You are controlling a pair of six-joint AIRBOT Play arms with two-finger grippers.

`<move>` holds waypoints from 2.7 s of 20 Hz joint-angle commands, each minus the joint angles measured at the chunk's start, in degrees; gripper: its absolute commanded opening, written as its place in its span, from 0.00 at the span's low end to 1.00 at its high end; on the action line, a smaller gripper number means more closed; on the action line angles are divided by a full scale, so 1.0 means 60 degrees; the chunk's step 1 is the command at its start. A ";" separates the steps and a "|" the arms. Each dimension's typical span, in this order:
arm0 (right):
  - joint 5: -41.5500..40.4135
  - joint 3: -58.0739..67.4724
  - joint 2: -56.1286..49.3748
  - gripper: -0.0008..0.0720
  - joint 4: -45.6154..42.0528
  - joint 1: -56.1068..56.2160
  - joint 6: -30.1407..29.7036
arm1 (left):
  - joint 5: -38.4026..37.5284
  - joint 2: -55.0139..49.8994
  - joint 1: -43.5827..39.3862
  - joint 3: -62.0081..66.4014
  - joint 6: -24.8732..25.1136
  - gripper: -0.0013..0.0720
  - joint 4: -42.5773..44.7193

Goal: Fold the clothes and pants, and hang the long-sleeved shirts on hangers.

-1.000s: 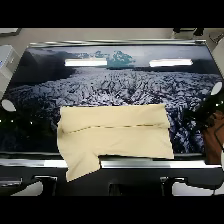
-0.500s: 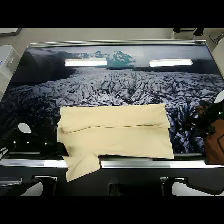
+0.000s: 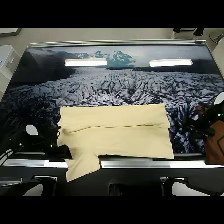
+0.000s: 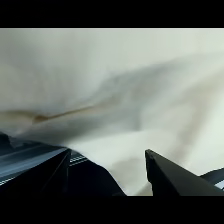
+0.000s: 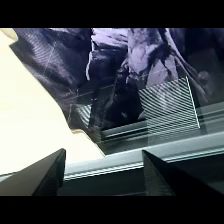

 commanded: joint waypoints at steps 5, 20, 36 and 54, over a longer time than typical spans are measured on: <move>-0.0259 -0.1315 0.0525 0.79 -0.0448 -0.0007 -0.0044 | 0.1071 0.0004 -0.0925 -0.0368 -0.0692 0.39 -0.0415; -0.1526 -0.4222 0.0805 0.87 0.1523 -0.0004 -0.0969 | 0.0219 0.0379 -0.1020 -0.0233 -0.0040 0.04 0.0812; -0.1031 -0.4266 0.0816 0.06 0.2350 -0.0004 -0.1257 | 0.0146 0.0503 -0.0958 0.0951 -0.0106 0.04 0.0914; -0.3548 0.0729 -0.1333 0.06 0.3468 0.1308 0.0324 | 0.0678 -0.2900 0.0619 0.7894 -0.0204 0.04 0.1443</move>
